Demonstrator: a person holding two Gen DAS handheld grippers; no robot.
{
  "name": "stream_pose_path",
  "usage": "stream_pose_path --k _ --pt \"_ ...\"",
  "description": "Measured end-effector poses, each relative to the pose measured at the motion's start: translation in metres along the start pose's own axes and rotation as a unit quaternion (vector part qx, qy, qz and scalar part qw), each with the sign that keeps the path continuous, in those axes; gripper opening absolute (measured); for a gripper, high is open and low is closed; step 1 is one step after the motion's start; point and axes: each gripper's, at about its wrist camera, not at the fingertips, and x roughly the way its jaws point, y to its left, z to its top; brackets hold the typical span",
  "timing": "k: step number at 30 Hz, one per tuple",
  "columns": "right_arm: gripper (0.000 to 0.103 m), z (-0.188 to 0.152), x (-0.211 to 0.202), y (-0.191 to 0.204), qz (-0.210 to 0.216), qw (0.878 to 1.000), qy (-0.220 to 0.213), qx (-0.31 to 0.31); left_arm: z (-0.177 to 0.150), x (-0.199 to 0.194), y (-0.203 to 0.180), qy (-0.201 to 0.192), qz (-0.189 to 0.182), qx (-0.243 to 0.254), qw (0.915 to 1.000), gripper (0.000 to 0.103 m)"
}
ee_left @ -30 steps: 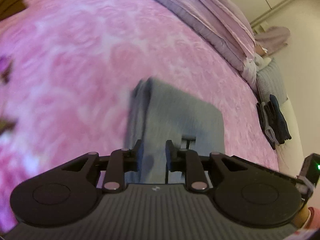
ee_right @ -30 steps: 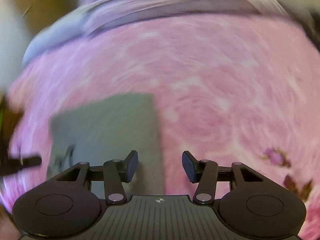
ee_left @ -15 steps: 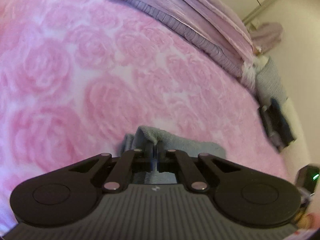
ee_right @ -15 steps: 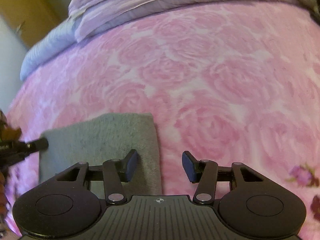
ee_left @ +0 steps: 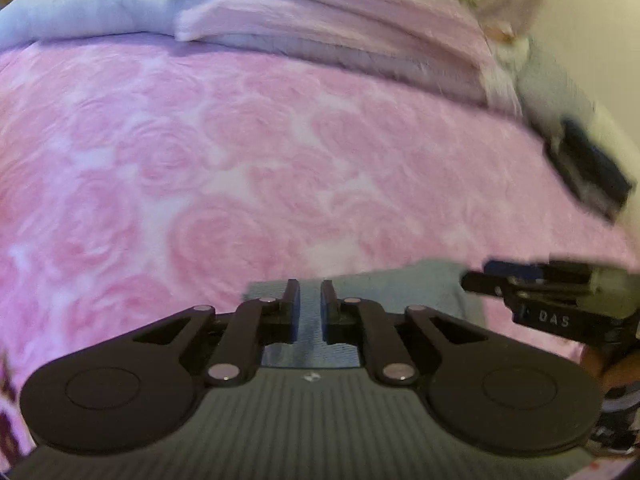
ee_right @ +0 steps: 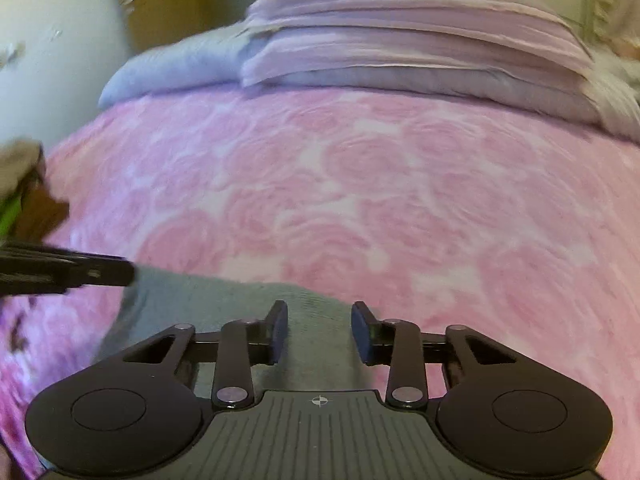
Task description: Organize objects
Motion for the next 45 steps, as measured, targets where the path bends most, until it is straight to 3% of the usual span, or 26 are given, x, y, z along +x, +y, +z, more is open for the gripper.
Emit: stream_pose_path --k 2,4,6,10,14,16,19,21,24,29,32,35,37,39,42,45 --pt "0.032 -0.008 0.018 0.006 -0.020 0.999 0.008 -0.033 -0.008 0.027 0.003 0.031 0.020 -0.008 0.9993 0.009" --pt "0.032 -0.014 0.028 0.011 -0.030 0.997 0.008 -0.075 -0.015 0.039 0.010 0.018 0.018 -0.026 0.9993 0.010" --pt "0.032 -0.013 0.029 0.010 -0.029 0.996 0.014 -0.078 -0.017 0.039 0.013 0.013 0.017 -0.033 0.9992 0.010" --pt "0.032 -0.005 0.016 0.004 -0.019 0.998 0.028 -0.059 -0.016 0.025 0.007 0.013 0.032 -0.034 0.9988 0.009" --pt "0.032 -0.004 -0.024 0.009 0.003 0.999 0.000 -0.040 -0.023 -0.019 -0.008 -0.017 0.019 -0.019 0.9995 0.009" --pt "0.032 -0.016 -0.042 0.020 0.026 0.998 0.002 -0.054 -0.037 -0.035 -0.019 -0.021 0.009 -0.010 0.9997 0.009" --pt "0.032 -0.050 -0.053 0.039 0.044 0.994 0.030 -0.096 -0.068 -0.042 -0.032 0.010 0.006 0.009 0.9999 0.009" --pt "0.032 -0.073 -0.057 0.047 0.039 0.991 0.042 -0.118 -0.096 -0.044 -0.037 0.039 0.019 0.028 0.9987 0.010" --pt "0.032 -0.095 -0.074 0.053 0.023 0.988 0.039 -0.150 -0.126 -0.064 -0.038 0.034 0.040 0.046 0.9976 0.011" --pt "0.031 -0.105 -0.100 0.048 0.024 0.990 0.031 -0.139 -0.132 -0.092 -0.031 0.045 0.058 -0.008 0.9973 0.010" --pt "0.031 -0.119 -0.081 0.049 0.022 0.987 0.083 -0.134 -0.134 -0.085 -0.032 0.062 0.057 -0.025 0.9961 0.011" --pt "0.032 -0.117 -0.072 0.054 0.017 0.984 0.093 -0.150 -0.137 -0.077 -0.030 0.072 0.068 -0.052 0.9938 0.011" --pt "0.032 -0.112 -0.075 0.049 0.022 0.987 0.103 -0.125 -0.134 -0.080 -0.026 0.081 0.072 -0.079 0.9910 0.011" --pt "0.036 -0.105 -0.080 0.043 0.023 0.989 0.115 -0.092 -0.129 -0.083 -0.026 0.100 0.083 -0.102 0.9862 0.011" --pt "0.061 -0.093 -0.092 0.031 0.031 0.991 0.127 -0.022 -0.118 -0.091 -0.032 0.124 0.099 -0.118 0.9803 0.014" --pt "0.066 -0.085 -0.100 0.026 0.034 0.990 0.138 0.013 -0.111 -0.096 -0.044 0.142 0.102 -0.128 0.9763 0.025"
